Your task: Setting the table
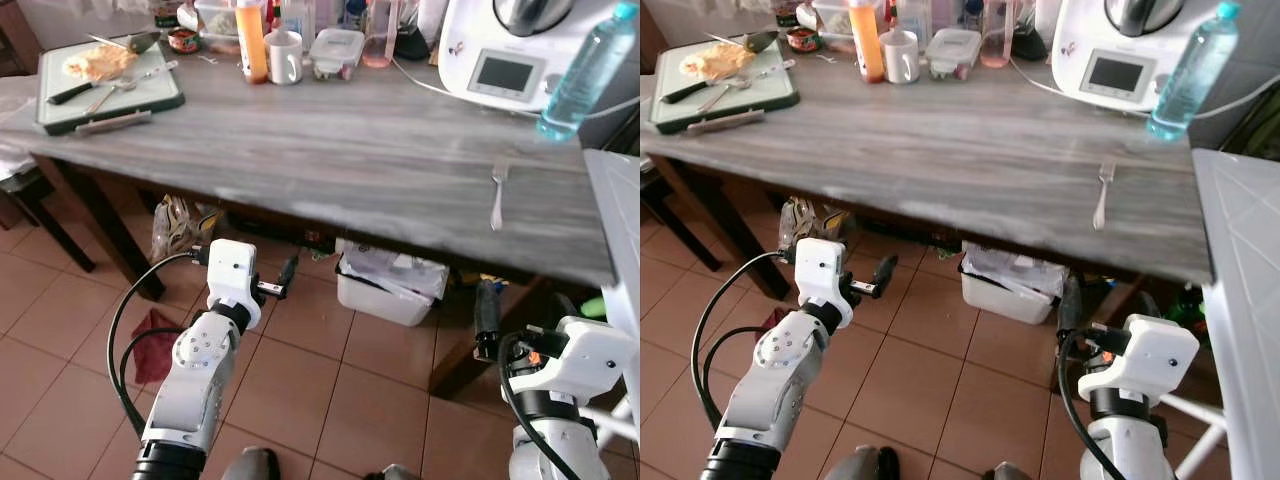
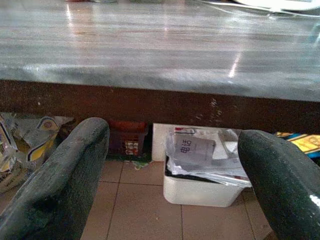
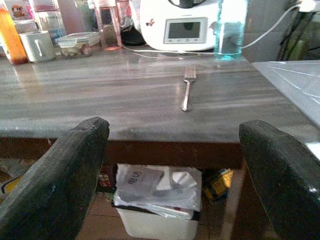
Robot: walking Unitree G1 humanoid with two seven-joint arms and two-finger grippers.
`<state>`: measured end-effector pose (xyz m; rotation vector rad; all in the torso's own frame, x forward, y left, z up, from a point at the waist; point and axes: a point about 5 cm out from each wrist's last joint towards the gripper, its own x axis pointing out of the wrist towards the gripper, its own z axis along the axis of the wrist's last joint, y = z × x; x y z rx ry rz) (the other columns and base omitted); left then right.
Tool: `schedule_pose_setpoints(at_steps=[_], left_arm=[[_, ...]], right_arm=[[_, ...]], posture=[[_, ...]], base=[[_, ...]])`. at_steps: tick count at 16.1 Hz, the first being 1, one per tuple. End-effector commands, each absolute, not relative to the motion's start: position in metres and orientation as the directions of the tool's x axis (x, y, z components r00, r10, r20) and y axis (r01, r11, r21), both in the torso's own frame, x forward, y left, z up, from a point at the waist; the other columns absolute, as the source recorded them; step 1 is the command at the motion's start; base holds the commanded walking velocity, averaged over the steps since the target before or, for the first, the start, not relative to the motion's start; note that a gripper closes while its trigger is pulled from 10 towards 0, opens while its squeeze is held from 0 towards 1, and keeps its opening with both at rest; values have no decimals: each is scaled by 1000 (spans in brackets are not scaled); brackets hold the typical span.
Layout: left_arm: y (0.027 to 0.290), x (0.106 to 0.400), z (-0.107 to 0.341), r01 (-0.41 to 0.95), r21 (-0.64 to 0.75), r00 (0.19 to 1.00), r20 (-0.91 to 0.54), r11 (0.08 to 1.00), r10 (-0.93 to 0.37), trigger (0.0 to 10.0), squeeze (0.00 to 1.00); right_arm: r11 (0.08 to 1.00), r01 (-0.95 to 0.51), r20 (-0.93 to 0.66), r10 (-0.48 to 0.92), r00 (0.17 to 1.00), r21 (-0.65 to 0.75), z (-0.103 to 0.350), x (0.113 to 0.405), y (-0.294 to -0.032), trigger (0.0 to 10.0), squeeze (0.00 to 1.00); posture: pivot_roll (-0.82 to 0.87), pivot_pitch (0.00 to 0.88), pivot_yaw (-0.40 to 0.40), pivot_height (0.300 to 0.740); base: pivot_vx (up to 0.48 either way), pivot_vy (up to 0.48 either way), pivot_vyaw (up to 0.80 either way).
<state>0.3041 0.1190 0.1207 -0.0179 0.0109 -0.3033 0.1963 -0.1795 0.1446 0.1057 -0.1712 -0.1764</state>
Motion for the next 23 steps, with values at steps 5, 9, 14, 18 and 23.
schedule_pose_setpoints(at_steps=[5,9,14,18,23], left_arm=[[120,305,119,300,-8,954,-28,954,-300,10000,0],[114,306,114,323,-20,945,-47,946,-324,10000,0],[112,308,113,337,-19,940,-49,941,-337,10000,0],[112,307,112,342,-21,938,-52,940,-343,10000,0],[110,308,113,361,-17,931,-38,932,-362,10000,0]], right_arm=[[979,171,150,-187,971,114,142,195,-181,10000,0],[978,176,148,-191,970,110,141,195,-183,10000,0],[977,182,158,-197,968,109,143,197,-185,10000,0],[979,176,160,-192,968,106,143,198,-185,10000,0],[980,172,162,-188,969,104,143,199,-184,10000,0]], posture=[[11,123,-7,714],[2,113,-7,714],[3,105,-7,714],[7,104,-10,714],[9,102,-10,714]], base=[[-316,0,0],[-312,0,0],[-307,0,0],[-308,0,0],[-224,0,0]])
